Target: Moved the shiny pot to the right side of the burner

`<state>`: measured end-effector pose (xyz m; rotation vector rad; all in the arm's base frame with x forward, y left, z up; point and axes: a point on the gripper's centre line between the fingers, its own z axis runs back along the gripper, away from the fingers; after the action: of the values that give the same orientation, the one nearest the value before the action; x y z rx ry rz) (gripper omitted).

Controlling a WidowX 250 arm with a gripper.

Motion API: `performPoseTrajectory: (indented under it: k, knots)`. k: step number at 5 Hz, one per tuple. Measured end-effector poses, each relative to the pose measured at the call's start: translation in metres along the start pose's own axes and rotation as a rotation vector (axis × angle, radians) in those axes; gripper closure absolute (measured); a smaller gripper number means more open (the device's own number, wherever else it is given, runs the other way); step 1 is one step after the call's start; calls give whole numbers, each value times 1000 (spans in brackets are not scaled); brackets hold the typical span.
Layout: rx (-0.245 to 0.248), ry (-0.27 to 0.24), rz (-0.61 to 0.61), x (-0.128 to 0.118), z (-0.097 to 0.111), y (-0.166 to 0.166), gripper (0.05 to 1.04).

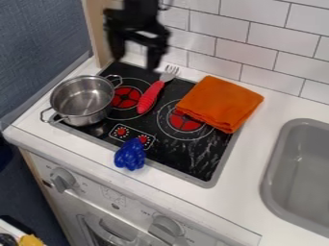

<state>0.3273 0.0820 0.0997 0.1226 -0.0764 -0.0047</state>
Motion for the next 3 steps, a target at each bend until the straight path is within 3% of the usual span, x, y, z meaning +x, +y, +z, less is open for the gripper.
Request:
performPoseTrajectory:
  k: [2, 3]
  knots:
    - [18, 91, -6, -37, -31, 9, 83]
    - [4, 169, -7, -43, -57, 7, 83]
